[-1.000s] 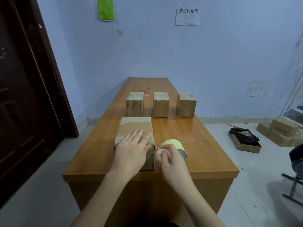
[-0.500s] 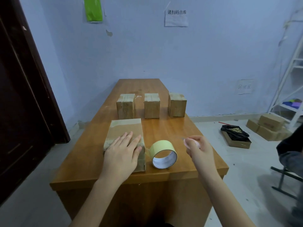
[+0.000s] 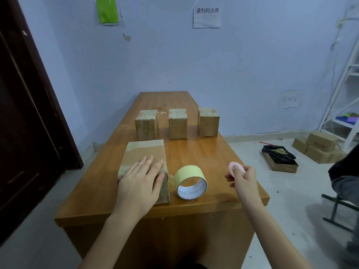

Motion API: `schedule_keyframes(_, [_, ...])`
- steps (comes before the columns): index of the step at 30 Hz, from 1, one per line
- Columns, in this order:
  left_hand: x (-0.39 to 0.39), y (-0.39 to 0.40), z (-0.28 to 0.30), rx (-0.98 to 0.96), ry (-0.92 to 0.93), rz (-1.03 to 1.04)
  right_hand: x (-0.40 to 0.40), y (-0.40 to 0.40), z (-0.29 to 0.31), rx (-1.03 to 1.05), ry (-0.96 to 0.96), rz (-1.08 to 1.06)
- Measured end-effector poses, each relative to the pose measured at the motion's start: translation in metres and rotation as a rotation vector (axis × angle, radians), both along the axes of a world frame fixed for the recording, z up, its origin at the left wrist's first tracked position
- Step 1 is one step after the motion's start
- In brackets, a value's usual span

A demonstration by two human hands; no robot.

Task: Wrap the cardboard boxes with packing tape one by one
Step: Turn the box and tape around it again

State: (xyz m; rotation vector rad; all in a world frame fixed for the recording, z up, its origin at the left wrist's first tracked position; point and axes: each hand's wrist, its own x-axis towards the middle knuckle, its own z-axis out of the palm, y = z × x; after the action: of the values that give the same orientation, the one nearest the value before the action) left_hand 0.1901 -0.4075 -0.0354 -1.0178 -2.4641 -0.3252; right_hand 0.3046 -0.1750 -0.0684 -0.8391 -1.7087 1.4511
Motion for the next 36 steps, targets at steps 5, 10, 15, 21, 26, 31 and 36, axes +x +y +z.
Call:
schedule_keyframes(5, [0.001, 0.001, 0.001, 0.016, 0.005, -0.010, -0.008, 0.015, -0.014, 0.386, -0.458, -0.145])
schedule_keyframes(10, [-0.002, 0.000, -0.002, 0.011, 0.006, -0.006, -0.014, 0.009, -0.033, 0.755, -0.894, -0.281])
schedule_keyframes(15, [-0.004, 0.000, -0.003, 0.012, -0.003, -0.005, -0.020, 0.009, -0.021, 0.729, -1.025, -0.215])
schedule_keyframes(21, [-0.008, 0.003, 0.001, 0.023, -0.042, 0.024, -0.049, -0.020, 0.039, 0.887, -0.519, 0.052])
schedule_keyframes(26, [-0.011, 0.003, 0.004, -0.011, -0.043, 0.031, -0.082, -0.054, 0.072, 0.971, -0.644, 0.678])
schedule_keyframes(31, [-0.012, 0.002, 0.004, -0.013, -0.026, 0.007, -0.097, -0.058, 0.076, 0.831, -0.911, 0.944])
schedule_keyframes(36, [-0.014, 0.002, 0.003, -0.020, -0.011, -0.017, -0.093, -0.047, 0.077, 0.695, -0.805, 1.018])
